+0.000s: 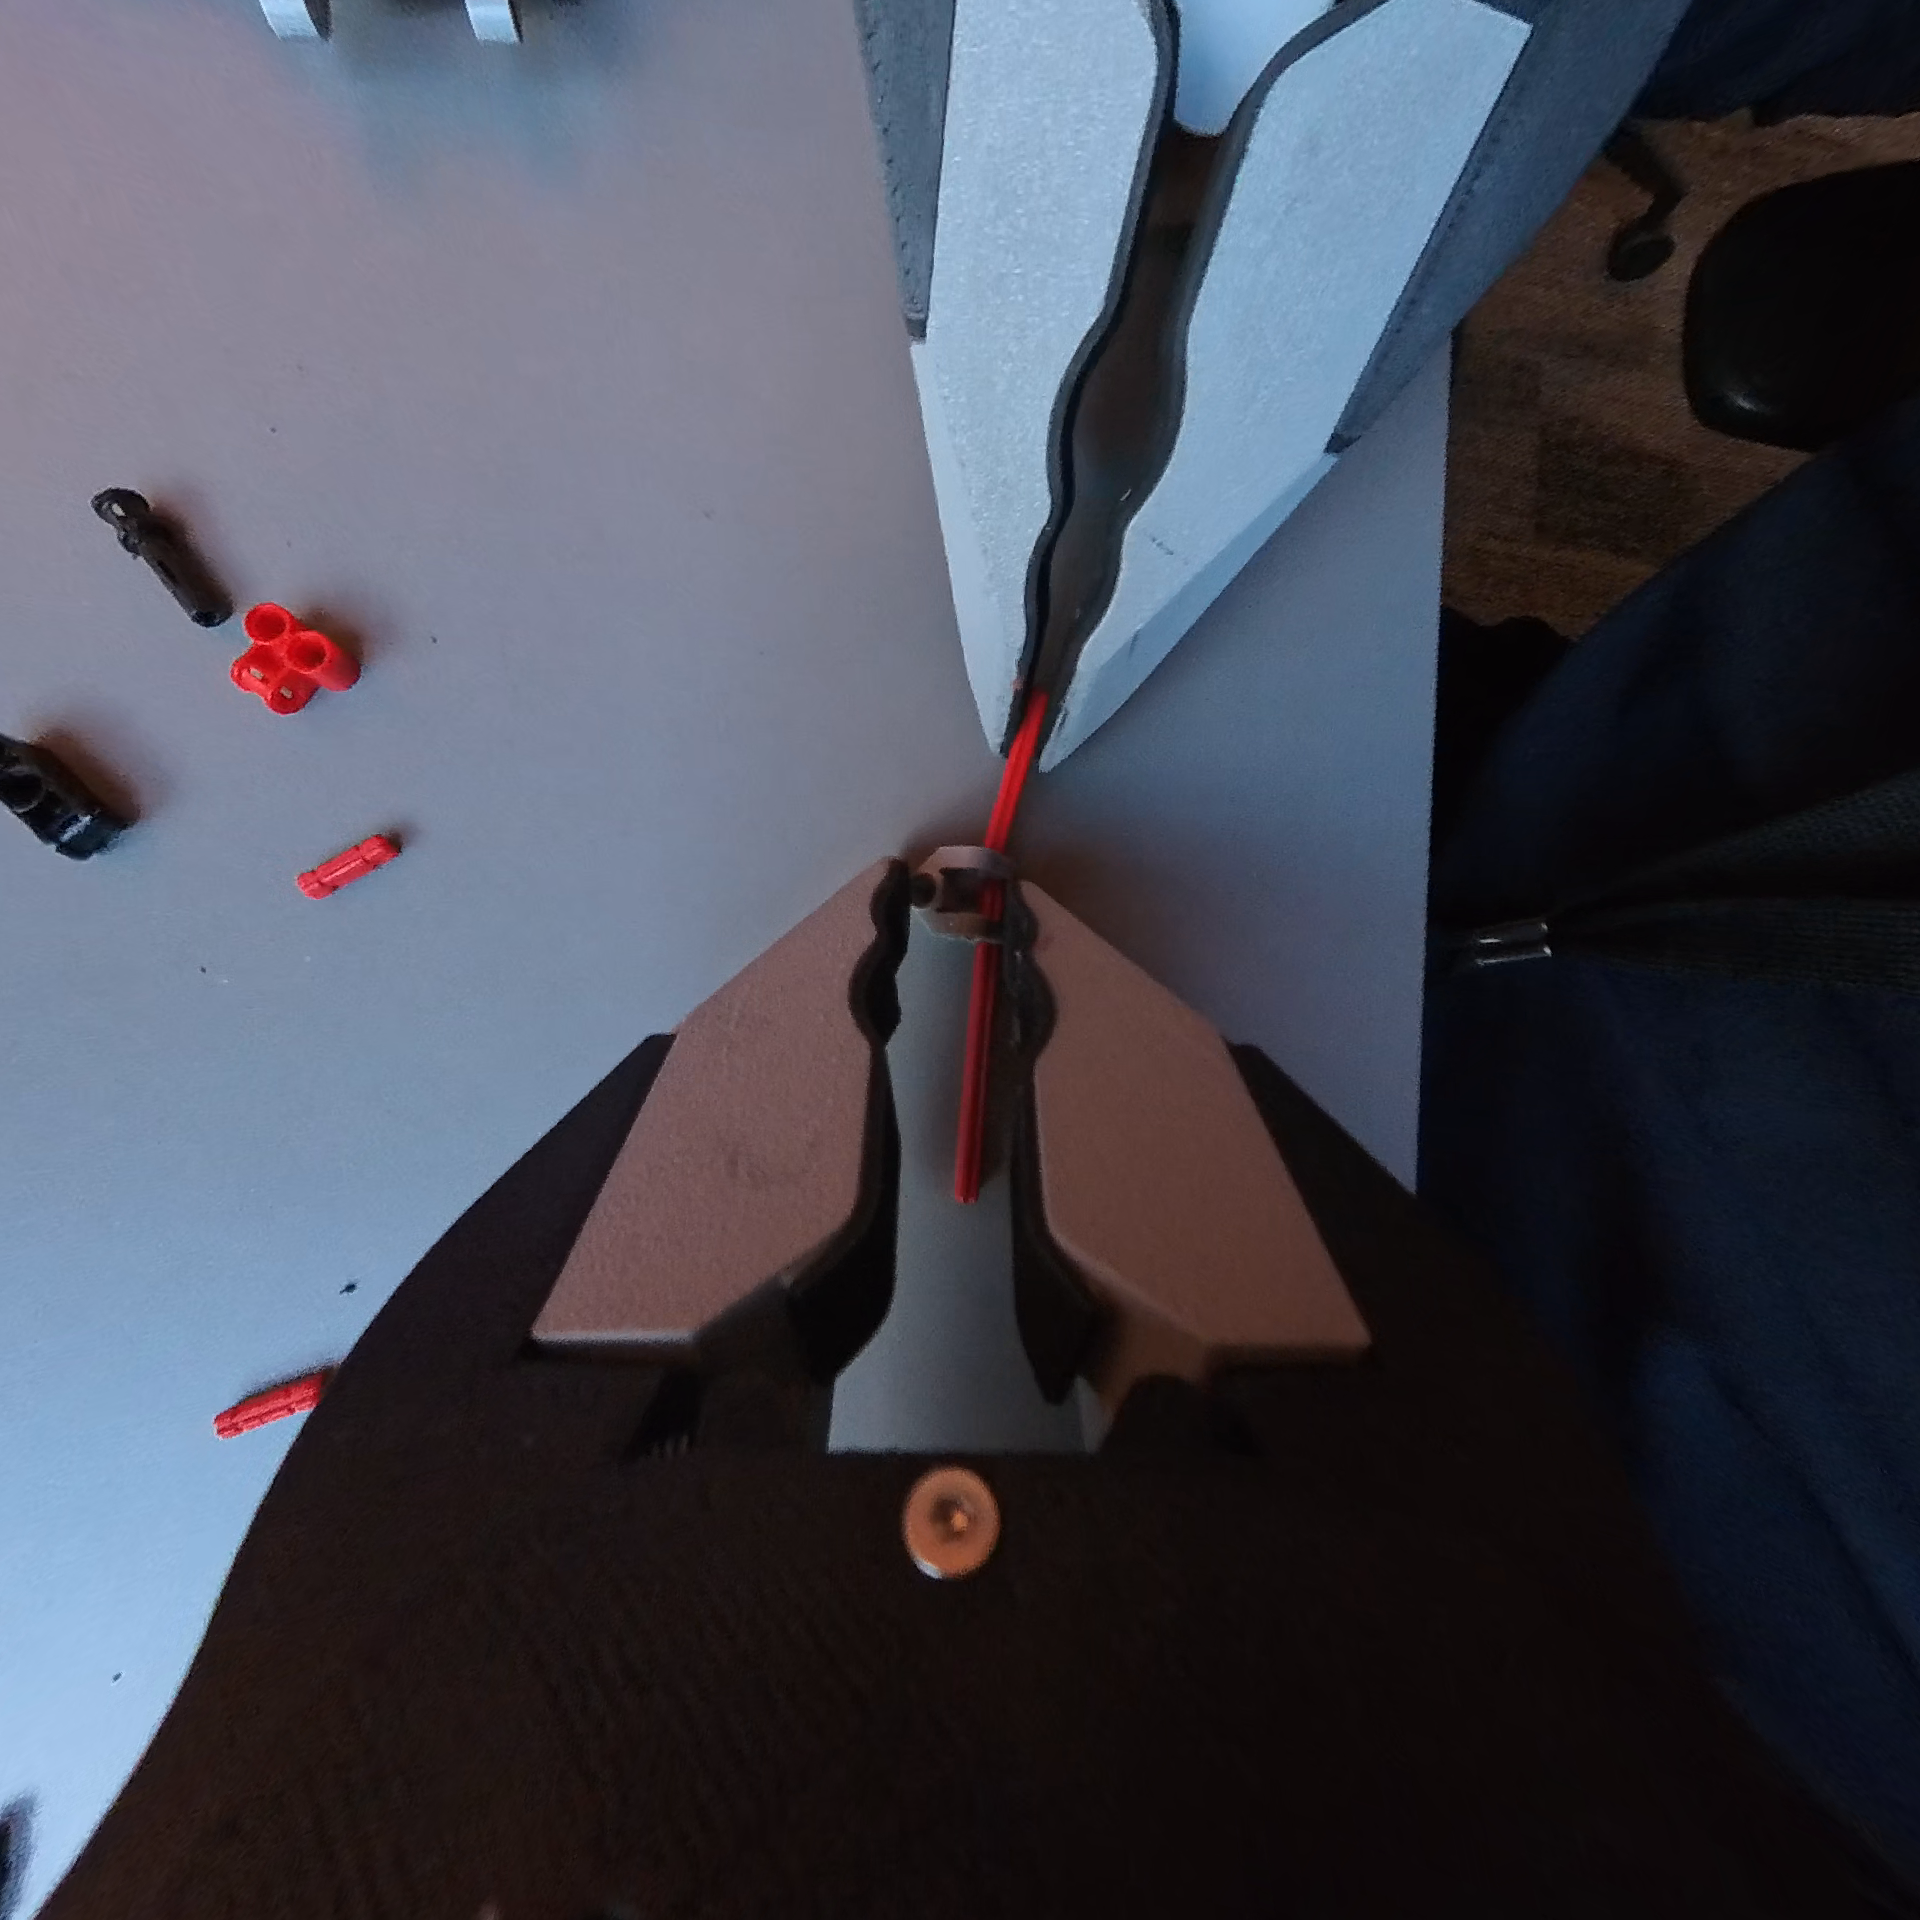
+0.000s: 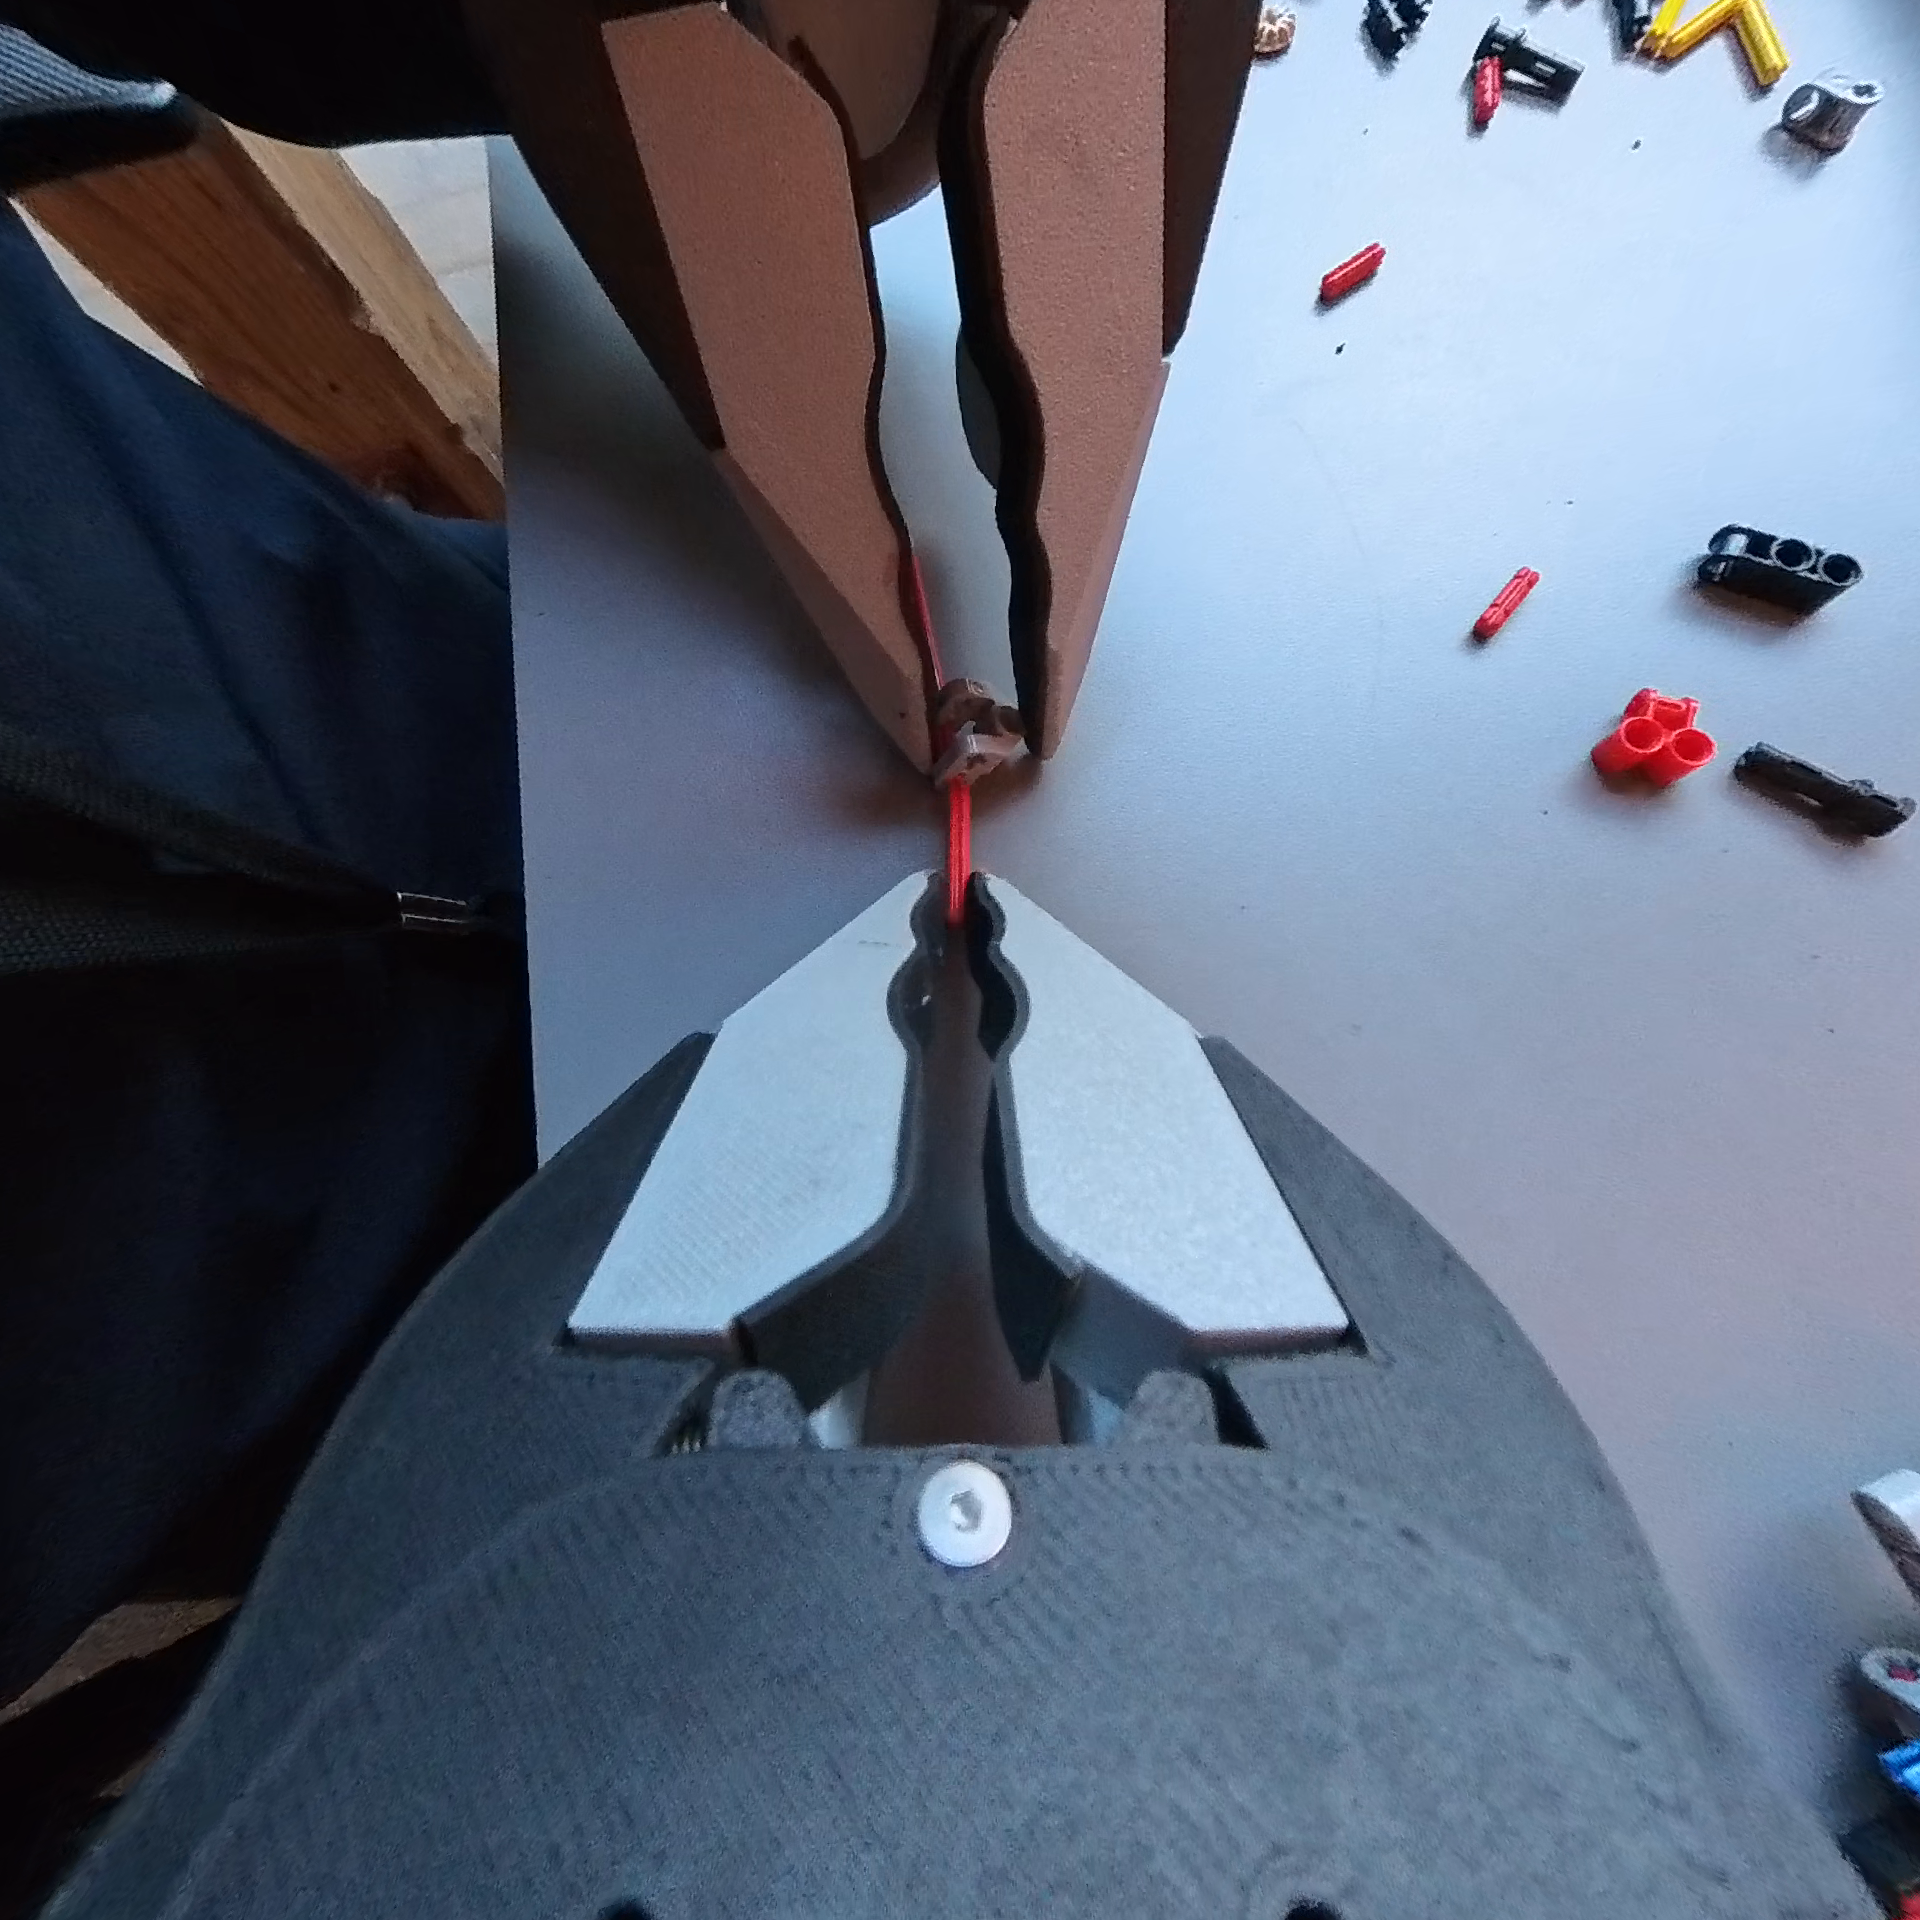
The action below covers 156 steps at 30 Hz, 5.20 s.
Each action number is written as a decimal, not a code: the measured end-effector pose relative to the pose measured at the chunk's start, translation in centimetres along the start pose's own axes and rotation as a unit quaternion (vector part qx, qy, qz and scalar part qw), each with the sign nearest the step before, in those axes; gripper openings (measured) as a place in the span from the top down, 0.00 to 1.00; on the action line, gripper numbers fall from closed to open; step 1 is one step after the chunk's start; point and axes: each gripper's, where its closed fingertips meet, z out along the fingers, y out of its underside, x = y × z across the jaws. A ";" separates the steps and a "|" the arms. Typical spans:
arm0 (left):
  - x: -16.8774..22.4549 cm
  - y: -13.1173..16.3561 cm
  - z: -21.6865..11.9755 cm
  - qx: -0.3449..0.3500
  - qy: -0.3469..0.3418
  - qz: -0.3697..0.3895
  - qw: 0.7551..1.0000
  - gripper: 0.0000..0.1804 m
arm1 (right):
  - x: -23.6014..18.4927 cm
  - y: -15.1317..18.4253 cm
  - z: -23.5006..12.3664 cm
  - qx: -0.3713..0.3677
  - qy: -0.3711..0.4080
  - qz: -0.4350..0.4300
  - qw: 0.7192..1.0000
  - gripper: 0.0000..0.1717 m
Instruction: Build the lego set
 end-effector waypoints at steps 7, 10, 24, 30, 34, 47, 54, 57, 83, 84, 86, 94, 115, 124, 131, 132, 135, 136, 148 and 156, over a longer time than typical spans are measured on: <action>0.0 0.0 0.0 -0.002 -0.001 0.001 1.000 0.91 | -0.1 0.1 0.0 -0.004 -0.001 -0.002 1.000 0.99; 0.0 0.0 0.0 -0.001 -0.001 0.001 1.000 0.91 | -0.1 0.1 0.0 -0.002 -0.003 -0.003 1.000 0.99; 0.1 0.0 0.0 0.007 0.012 0.013 1.000 0.91 | -0.3 0.1 0.0 -0.002 -0.005 -0.006 1.000 0.99; 0.1 0.0 0.0 0.008 0.011 0.015 1.000 0.91 | -0.2 0.0 -0.1 0.003 -0.007 -0.002 1.000 0.99; 0.1 0.0 0.0 0.007 0.010 0.017 1.000 0.91 | -0.2 0.1 0.0 0.000 -0.007 -0.003 1.000 0.99; 0.1 -0.1 0.1 0.010 0.024 0.029 0.999 0.91 | -0.2 0.1 0.1 -0.007 -0.014 0.003 1.000 0.99; 0.1 -0.1 0.1 0.013 0.033 0.028 0.999 0.91 | -0.2 0.1 0.1 -0.008 -0.011 0.002 1.000 1.00; 0.1 -0.1 0.2 0.018 0.032 0.025 0.999 0.91 | -0.2 0.1 0.1 -0.009 -0.010 0.002 1.000 1.00; 0.0 -0.2 -0.2 0.006 0.031 0.033 0.999 0.92 | 0.2 -0.3 0.4 -0.009 -0.057 0.019 0.998 0.99; -0.2 -0.1 -0.3 0.006 0.017 0.038 0.999 0.90 | 0.2 -0.3 0.5 -0.008 -0.053 0.015 0.998 0.99; -0.4 0.0 -0.6 0.011 -0.003 0.033 0.999 0.90 | 0.2 -0.4 0.5 -0.007 -0.048 0.010 0.999 0.99; -0.5 0.7 -0.8 0.007 -0.002 -0.002 1.000 0.90 | 0.2 -0.4 0.6 -0.006 -0.041 0.002 0.999 0.99; -0.6 0.1 -0.4 0.052 0.028 -0.013 0.998 0.91 | 0.4 -0.4 0.5 -0.006 -0.047 0.022 0.999 1.00; -0.6 0.1 -0.4 0.071 -0.001 -0.018 0.997 0.91 | 0.4 -0.4 0.5 -0.006 -0.039 0.025 0.999 1.00; -0.8 0.2 -0.4 0.077 -0.042 -0.030 0.996 0.90 | 0.3 -0.5 0.7 -0.004 -0.009 0.042 0.999 1.00; -0.8 0.2 -0.4 0.078 -0.048 -0.034 0.995 0.90 | 0.3 -0.6 0.8 -0.003 -0.001 0.047 0.999 1.00; -0.9 0.3 -0.4 0.079 -0.067 -0.043 0.994 0.90 | 0.3 -0.7 0.9 0.000 0.020 0.066 0.998 1.00; -1.0 0.3 -0.5 0.080 -0.073 -0.045 0.993 0.90 | 0.3 -0.8 0.9 0.001 0.026 0.072 0.997 1.00; -1.5 0.3 -1.2 0.070 -0.046 -0.048 0.995 0.90 | 0.7 -0.9 1.1 0.010 0.061 0.097 0.993 0.99; -2.1 0.9 -2.1 0.053 -0.035 -0.026 0.998 0.89 | 0.5 -1.0 1.1 0.011 0.049 0.098 0.994 0.99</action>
